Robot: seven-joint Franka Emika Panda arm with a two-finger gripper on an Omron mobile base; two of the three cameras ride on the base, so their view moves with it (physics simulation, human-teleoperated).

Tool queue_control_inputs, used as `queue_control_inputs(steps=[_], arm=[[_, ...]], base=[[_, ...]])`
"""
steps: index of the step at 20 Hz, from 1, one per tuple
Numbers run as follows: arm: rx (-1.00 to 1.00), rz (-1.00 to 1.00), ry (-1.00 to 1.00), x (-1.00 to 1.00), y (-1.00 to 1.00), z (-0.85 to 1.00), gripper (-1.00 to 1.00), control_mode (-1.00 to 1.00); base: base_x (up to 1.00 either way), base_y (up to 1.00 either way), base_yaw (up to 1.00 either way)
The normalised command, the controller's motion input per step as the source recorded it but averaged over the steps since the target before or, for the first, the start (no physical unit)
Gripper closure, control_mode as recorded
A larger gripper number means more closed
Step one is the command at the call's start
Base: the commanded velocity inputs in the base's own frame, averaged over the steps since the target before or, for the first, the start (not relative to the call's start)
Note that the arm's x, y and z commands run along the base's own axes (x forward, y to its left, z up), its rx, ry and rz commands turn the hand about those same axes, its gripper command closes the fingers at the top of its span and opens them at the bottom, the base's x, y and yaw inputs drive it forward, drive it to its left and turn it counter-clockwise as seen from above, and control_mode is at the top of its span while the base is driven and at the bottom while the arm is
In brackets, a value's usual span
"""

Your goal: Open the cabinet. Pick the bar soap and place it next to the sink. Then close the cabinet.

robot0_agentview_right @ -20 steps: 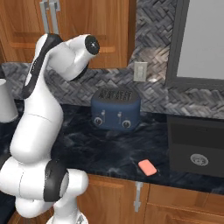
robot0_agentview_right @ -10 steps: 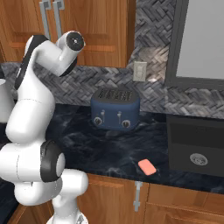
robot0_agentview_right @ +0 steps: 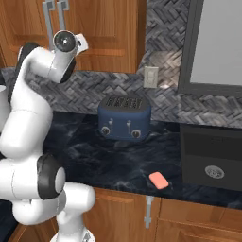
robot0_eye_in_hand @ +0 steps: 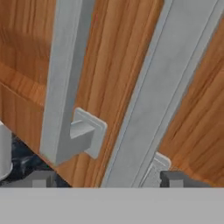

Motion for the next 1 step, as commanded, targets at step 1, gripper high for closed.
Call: queue_control_inputs(steps=[1], arm=[[0.0, -0.06, 0.03, 0.0, -0.08, 0.0, -1.0, -1.0]], base=[[0.0, 0.0, 0.0]])
